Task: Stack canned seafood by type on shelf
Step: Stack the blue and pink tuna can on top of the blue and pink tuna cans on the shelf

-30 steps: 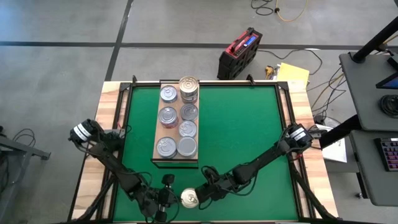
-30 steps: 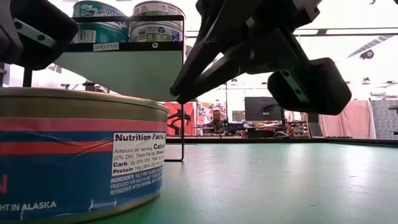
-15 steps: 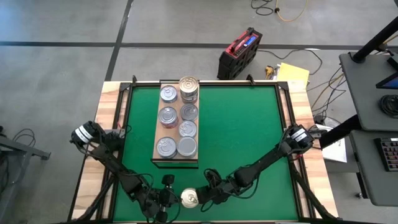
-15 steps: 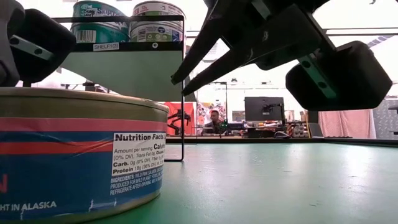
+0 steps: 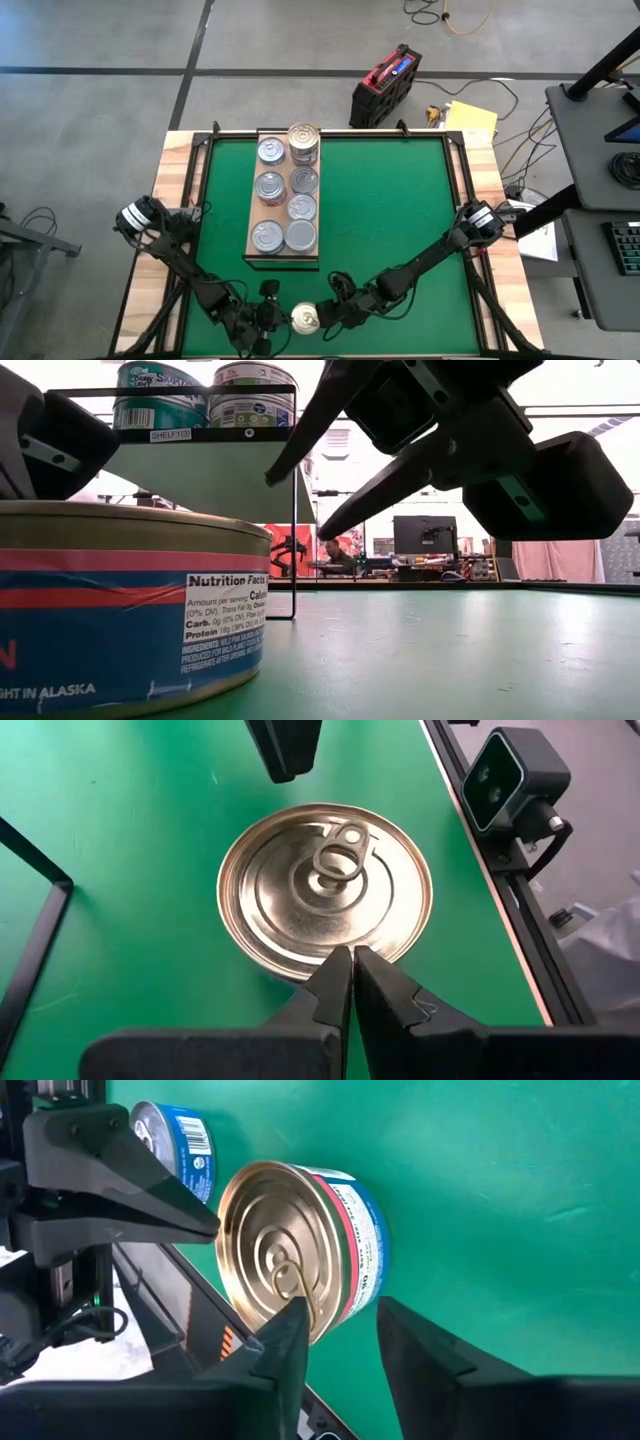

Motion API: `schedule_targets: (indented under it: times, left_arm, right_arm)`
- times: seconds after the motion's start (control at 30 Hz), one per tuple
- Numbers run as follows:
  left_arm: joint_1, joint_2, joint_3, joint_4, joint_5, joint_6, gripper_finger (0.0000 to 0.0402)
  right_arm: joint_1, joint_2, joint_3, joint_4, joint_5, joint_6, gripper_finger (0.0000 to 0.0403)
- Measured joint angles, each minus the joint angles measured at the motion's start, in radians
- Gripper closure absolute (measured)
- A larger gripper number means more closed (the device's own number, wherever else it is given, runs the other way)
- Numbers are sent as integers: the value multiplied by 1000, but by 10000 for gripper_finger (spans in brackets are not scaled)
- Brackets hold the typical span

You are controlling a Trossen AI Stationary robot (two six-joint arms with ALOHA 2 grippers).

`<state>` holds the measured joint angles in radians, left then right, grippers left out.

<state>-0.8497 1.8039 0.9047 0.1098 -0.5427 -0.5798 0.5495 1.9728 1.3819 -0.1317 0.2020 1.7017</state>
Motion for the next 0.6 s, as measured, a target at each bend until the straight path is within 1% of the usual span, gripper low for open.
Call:
schedule_targets:
  times: [0.27, 0.6]
  left_arm:
    - [-6, 3, 0, -8, -4, -76, 402]
    - [-36, 3, -3, -41, -44, -141, 402]
  right_arm:
    - [0, 0, 0, -1, -20, 7, 256]
    - [0, 0, -1, 11, -17, -55, 190]
